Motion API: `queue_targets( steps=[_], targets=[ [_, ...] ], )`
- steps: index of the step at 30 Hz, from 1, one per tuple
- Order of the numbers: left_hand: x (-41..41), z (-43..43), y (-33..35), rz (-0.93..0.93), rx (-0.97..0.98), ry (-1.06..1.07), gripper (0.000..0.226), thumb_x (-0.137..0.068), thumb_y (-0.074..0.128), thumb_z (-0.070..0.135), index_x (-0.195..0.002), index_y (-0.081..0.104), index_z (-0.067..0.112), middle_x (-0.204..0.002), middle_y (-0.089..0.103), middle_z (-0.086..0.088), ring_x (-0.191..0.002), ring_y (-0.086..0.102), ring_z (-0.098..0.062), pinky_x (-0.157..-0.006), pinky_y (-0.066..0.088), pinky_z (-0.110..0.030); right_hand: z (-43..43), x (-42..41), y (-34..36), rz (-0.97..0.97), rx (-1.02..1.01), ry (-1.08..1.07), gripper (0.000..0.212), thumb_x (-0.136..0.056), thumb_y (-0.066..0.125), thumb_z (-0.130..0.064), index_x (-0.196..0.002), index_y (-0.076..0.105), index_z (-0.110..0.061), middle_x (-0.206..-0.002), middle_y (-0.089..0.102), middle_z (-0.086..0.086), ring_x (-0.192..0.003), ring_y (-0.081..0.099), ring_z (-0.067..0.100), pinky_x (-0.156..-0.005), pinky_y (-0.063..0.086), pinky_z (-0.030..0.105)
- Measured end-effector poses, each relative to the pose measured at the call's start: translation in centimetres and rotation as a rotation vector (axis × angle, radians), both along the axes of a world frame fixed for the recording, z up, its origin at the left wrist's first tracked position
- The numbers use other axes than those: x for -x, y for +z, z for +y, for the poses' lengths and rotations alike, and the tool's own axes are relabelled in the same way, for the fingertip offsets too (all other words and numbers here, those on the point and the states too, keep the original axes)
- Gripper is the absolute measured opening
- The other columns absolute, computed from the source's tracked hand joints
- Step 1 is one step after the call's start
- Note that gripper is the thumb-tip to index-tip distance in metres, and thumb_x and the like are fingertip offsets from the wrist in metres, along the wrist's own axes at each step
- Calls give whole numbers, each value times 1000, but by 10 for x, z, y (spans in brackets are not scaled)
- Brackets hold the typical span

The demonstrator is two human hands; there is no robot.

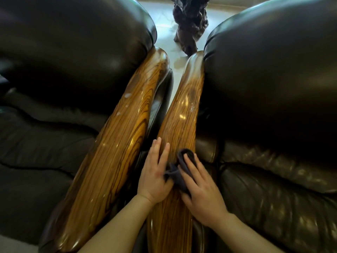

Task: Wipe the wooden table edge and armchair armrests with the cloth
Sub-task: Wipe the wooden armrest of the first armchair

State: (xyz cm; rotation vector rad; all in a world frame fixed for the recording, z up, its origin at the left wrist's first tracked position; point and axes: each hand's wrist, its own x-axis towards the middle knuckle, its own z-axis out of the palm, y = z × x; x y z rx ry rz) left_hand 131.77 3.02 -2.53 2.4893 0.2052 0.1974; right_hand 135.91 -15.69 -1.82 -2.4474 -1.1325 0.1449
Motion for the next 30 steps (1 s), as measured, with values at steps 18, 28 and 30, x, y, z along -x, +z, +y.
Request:
queue_targets(
  steps=[18, 28, 30],
  targets=[
    [22, -9, -5, -64, 148, 164, 52, -101, 35, 19, -152, 25, 21, -163, 18, 6, -149, 14, -10, -118, 27, -42, 2, -32, -4, -116, -109, 27, 59, -94, 57, -38, -149, 42, -22, -165, 25, 1, -154, 14, 26, -120, 21, 55],
    [-85, 10, 24, 34, 146, 220, 55, -103, 33, 35, -155, 14, 26, -164, 8, 7, -144, 21, -12, -103, 27, -27, 59, -82, 11, 209, -368, -250, 60, -96, 50, -31, -154, 34, -22, -167, 16, -8, -153, -1, 6, -121, 11, 33],
    [-102, 10, 25, 39, 93, 227, 56, -103, 33, 36, -155, 14, 25, -164, 12, 3, -147, 19, -15, -109, 28, -31, 64, -105, 9, 258, -464, -333, 59, -97, 52, -28, -154, 34, -22, -166, 18, -9, -153, 4, 6, -123, 12, 35]
  ],
)
